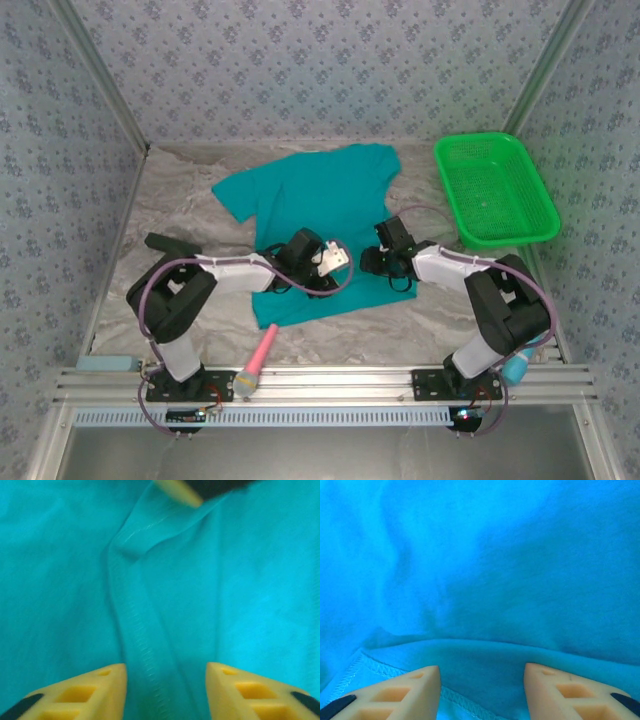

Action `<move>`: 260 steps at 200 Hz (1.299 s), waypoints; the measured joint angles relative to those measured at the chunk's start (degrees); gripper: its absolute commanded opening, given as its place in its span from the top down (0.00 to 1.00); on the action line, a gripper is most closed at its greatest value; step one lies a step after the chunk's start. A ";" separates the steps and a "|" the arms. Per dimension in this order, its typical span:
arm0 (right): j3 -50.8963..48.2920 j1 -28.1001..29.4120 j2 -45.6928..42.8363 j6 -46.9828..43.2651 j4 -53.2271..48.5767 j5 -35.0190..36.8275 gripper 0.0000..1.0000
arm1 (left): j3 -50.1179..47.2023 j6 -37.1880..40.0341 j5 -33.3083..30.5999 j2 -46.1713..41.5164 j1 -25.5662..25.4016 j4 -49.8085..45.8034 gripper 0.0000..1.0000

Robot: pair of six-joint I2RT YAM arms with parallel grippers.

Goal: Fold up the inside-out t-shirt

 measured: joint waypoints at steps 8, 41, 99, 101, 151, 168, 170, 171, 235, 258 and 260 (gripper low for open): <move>0.00 -0.09 0.00 0.00 -0.02 -0.04 0.51 | 0.04 0.44 -0.31 0.52 0.09 -0.15 0.91; -0.02 -0.09 -0.94 -0.02 -0.74 -0.20 0.50 | 0.57 1.31 -0.52 0.57 -0.02 -0.37 1.00; -1.14 4.52 -10.86 -3.89 -2.54 0.66 0.48 | 4.57 -5.01 3.96 -3.80 2.64 -6.69 1.00; -1.27 5.07 -11.37 -4.15 -2.47 0.76 0.48 | 4.72 -5.22 3.98 -4.13 2.67 -6.84 1.00; -7.32 16.46 -16.37 -9.25 6.84 0.74 0.45 | 10.97 -12.66 8.22 -10.93 5.31 -6.47 1.00; -9.46 18.58 -15.06 -10.01 11.23 2.60 0.45 | 11.91 -14.14 10.25 -10.82 6.05 -7.13 1.00; -9.51 18.75 -14.80 -10.10 11.54 2.97 0.45 | 12.00 -14.27 10.45 -10.82 6.10 -7.23 1.00; -9.53 18.80 -14.71 -10.12 11.65 3.10 0.45 | 12.04 -14.32 10.56 -10.82 6.12 -7.30 1.00; -9.57 15.06 -8.11 -10.16 16.74 9.40 0.96 | 11.98 -17.27 17.79 -9.31 6.75 -8.57 1.00; -9.81 14.40 -8.11 -10.84 15.58 9.25 1.00 | 9.66 -18.71 19.28 -9.18 8.35 -7.45 1.00; -9.84 14.40 -8.11 -10.91 15.37 9.25 1.00 | 9.42 -18.80 19.28 -9.16 8.61 -7.37 1.00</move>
